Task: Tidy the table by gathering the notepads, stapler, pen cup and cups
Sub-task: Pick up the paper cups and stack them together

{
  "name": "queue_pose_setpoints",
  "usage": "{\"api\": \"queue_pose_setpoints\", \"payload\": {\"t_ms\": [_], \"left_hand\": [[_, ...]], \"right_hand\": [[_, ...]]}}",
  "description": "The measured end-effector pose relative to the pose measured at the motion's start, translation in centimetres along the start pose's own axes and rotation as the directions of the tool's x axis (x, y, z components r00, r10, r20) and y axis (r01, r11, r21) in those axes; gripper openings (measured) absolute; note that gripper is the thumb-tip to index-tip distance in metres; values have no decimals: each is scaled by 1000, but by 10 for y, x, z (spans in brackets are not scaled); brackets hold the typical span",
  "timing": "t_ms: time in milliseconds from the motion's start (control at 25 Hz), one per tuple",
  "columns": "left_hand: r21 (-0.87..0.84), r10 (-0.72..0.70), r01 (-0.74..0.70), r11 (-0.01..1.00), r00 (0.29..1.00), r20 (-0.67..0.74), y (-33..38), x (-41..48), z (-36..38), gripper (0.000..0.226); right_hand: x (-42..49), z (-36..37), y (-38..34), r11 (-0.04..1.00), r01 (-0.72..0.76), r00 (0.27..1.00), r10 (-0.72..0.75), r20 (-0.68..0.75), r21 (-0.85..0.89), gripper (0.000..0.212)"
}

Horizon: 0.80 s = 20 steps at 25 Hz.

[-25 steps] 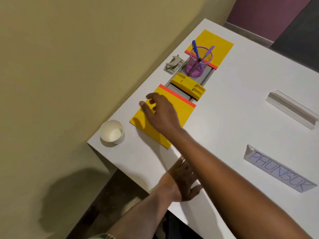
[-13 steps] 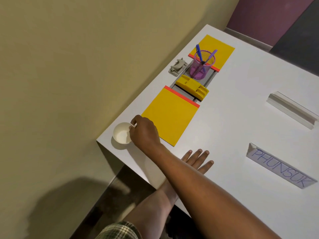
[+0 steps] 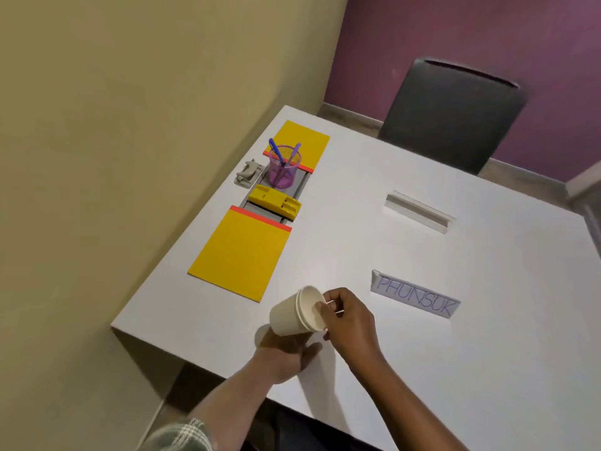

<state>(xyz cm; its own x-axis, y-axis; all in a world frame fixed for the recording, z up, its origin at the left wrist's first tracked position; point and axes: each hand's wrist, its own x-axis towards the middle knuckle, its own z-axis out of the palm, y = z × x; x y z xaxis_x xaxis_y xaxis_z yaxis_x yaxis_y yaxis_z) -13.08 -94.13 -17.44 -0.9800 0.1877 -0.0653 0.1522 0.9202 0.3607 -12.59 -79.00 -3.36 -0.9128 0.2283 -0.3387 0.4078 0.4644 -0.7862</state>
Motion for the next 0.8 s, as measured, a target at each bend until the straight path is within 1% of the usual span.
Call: {"api": "queue_pose_setpoints", "payload": {"t_ms": [40, 80, 120, 160, 200, 240, 320, 400, 440, 480, 560, 600, 640, 720, 800], "left_hand": [[-169, -132, 154, 973, 981, 139, -3, -9, 2, 71], [-168, -65, 94, 981, 983, 172, 5, -9, -4, 77], [-54, 113, -106, 993, 983, 142, 19, -2, -8, 82], [44, 174, -189, 981, 955, 239, 31, 2, -16, 81], [106, 178, -230, 967, 916, 360, 46, 10, -25, 80], [97, 45, -100, 990, 888, 457, 44, 18, -27, 80], [21, -17, 8, 1000, 861, 508, 77, 19, -45, 73], [-87, -23, 72, 994, 882, 471, 119, 5, -62, 62], [-180, -16, 109, 978, 891, 454, 120, 6, -63, 58], [-265, 9, 115, 957, 905, 425, 141, -2, -71, 55], [-401, 73, 72, 913, 940, 334, 196, -30, -92, 49], [-466, 102, 44, 884, 954, 283, 232, -54, -104, 48], [-533, 134, 18, 846, 960, 245, 241, -58, -111, 48], [-603, 216, -58, 795, 957, 193, 302, -104, -120, 50], [-623, 309, -151, 768, 939, 154, 355, -148, -119, 58]], "right_hand": [[-3, -6, 7, 999, -39, 999, 39, -7, 23, 3], [-11, -26, 15, 996, -71, 996, 74, -56, 55, 2], [-22, -51, 22, 992, -86, 989, 96, -115, 91, 2], [-32, -69, 29, 987, -99, 982, 117, -147, 127, 1], [-46, -93, 34, 984, -96, 974, 123, -188, 148, 1], [-46, -94, 38, 983, -106, 972, 135, -194, 152, 1], [-73, -132, 49, 969, -99, 953, 158, -260, 225, 2], [-102, -171, 65, 960, -78, 938, 163, -306, 270, 3], [-99, -172, 68, 960, -77, 936, 162, -312, 267, 3], [-111, -188, 76, 953, -72, 928, 171, -330, 293, 3], [-142, -228, 92, 932, -50, 917, 185, -354, 358, 4], [-162, -250, 103, 932, -37, 915, 177, -363, 361, 5], [-158, -251, 104, 932, -34, 913, 175, -369, 360, 6], [-190, -290, 126, 919, -6, 900, 177, -399, 395, 7], [-219, -324, 153, 910, 23, 890, 170, -423, 414, 8]]}}
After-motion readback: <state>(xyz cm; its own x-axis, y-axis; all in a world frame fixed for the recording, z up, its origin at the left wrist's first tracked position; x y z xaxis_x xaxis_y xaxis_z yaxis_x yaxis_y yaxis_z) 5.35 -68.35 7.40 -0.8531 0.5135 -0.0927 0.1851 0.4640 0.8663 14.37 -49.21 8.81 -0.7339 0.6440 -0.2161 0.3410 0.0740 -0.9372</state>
